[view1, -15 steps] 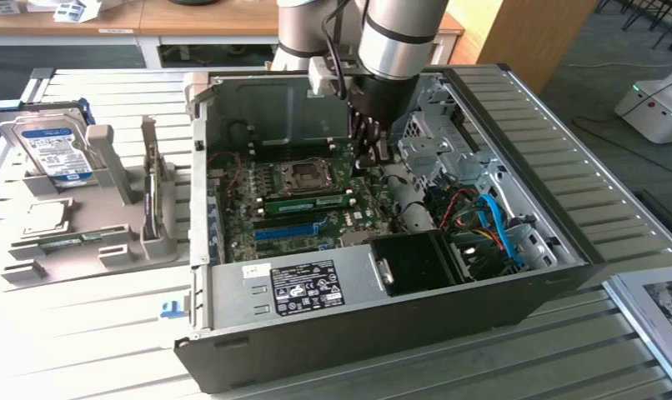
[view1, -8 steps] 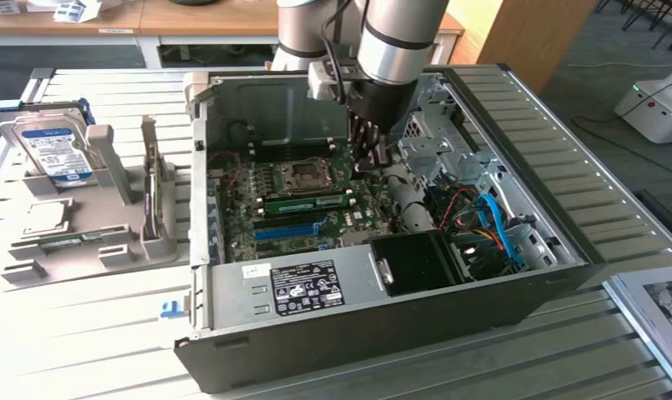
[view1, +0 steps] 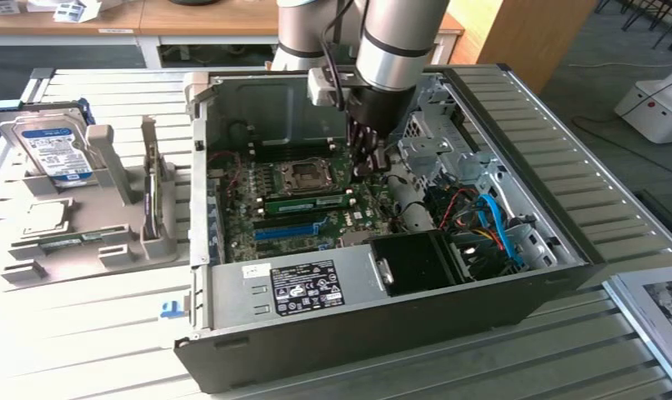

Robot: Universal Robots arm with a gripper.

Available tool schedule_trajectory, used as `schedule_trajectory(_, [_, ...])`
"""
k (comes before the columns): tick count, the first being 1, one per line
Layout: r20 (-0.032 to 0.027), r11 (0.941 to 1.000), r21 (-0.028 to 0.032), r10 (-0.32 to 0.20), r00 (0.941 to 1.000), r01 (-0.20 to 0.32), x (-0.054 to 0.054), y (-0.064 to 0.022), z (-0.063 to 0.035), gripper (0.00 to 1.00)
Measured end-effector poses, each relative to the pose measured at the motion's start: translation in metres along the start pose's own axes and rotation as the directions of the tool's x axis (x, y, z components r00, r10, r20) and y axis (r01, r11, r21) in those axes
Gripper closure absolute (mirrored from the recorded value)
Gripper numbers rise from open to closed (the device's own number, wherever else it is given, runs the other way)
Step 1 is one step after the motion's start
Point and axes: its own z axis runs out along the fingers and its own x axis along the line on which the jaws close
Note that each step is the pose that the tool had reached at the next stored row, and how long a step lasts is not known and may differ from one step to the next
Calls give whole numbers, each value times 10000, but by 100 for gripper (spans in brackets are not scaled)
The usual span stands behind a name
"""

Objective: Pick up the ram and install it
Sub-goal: 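Press down the ram until it locks into place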

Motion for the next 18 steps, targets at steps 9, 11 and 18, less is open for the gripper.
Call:
schedule_trajectory(9, [0,10000,0,0,10000,0,2,-5,91,90])
schedule_trajectory(11, [1,10000,0,0,10000,0,2,-6,111,90])
schedule_trajectory(18, [0,10000,0,0,10000,0,3,-9,175,90])
